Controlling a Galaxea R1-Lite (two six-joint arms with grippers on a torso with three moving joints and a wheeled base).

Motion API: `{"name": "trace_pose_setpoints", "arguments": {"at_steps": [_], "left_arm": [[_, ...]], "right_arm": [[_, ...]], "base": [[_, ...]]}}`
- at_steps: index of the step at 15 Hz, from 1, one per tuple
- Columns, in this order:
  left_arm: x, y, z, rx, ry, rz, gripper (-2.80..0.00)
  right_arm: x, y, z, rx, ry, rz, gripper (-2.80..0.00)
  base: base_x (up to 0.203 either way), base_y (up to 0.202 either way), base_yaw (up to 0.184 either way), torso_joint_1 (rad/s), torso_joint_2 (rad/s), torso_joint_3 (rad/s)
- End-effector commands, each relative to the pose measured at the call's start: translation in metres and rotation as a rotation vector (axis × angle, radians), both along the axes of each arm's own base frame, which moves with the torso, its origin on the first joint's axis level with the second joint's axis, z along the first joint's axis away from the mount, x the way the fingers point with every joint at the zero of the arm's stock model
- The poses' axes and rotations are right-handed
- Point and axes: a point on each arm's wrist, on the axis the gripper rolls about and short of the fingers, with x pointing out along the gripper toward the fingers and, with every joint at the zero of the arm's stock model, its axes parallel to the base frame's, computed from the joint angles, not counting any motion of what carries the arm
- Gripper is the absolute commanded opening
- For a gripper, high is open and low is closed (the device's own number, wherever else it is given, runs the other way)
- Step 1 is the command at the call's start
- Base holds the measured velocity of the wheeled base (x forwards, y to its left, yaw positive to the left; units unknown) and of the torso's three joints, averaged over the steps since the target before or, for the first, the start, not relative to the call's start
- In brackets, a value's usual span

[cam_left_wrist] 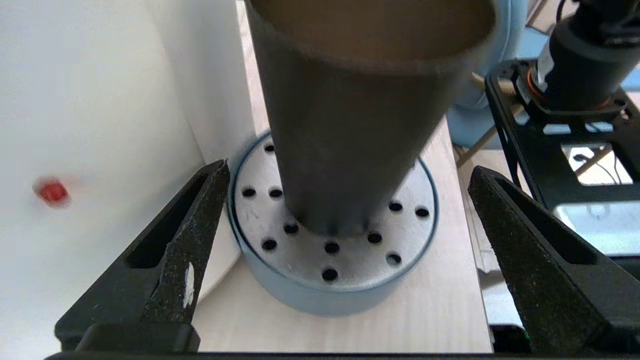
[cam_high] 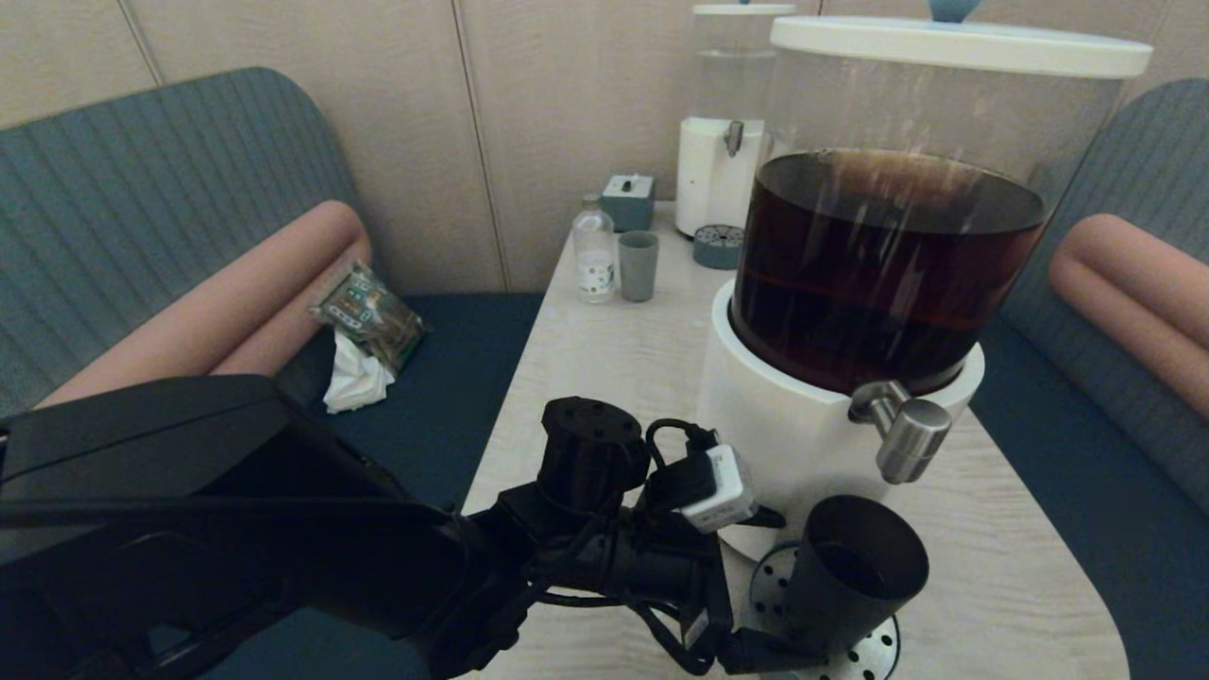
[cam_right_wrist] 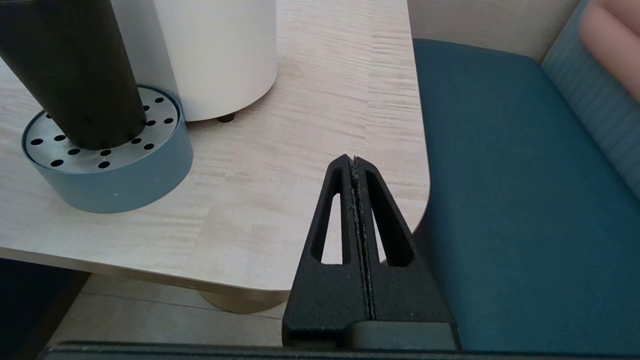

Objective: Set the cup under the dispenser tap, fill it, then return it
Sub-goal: Place the cup next to the water dispenser

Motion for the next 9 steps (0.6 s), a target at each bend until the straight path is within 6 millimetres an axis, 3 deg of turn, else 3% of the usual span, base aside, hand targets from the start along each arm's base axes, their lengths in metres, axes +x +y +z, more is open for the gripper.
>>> {"name": "trace_pose_setpoints", "arguments": {"at_steps": [1, 9], "left_arm": [[0.0026, -0.0019, 0.0043, -0.016, -0.010, -0.001, 0.00], [0.0065, -0.0101, -0.0017, -0.009, -0.005, 0.021, 0.00]], "right_arm": [[0.0003, 0.0000, -0.0017, -0.001, 0.004, 0.001, -2.80], [0.0003, 0.0000, -0.0017, -0.001, 0.004, 0.001, -2.80]], "base": [[0.000, 0.000, 0.000, 0.000, 0.00, 0.000], [0.000, 0.000, 0.000, 0.000, 0.00, 0.000]]}}
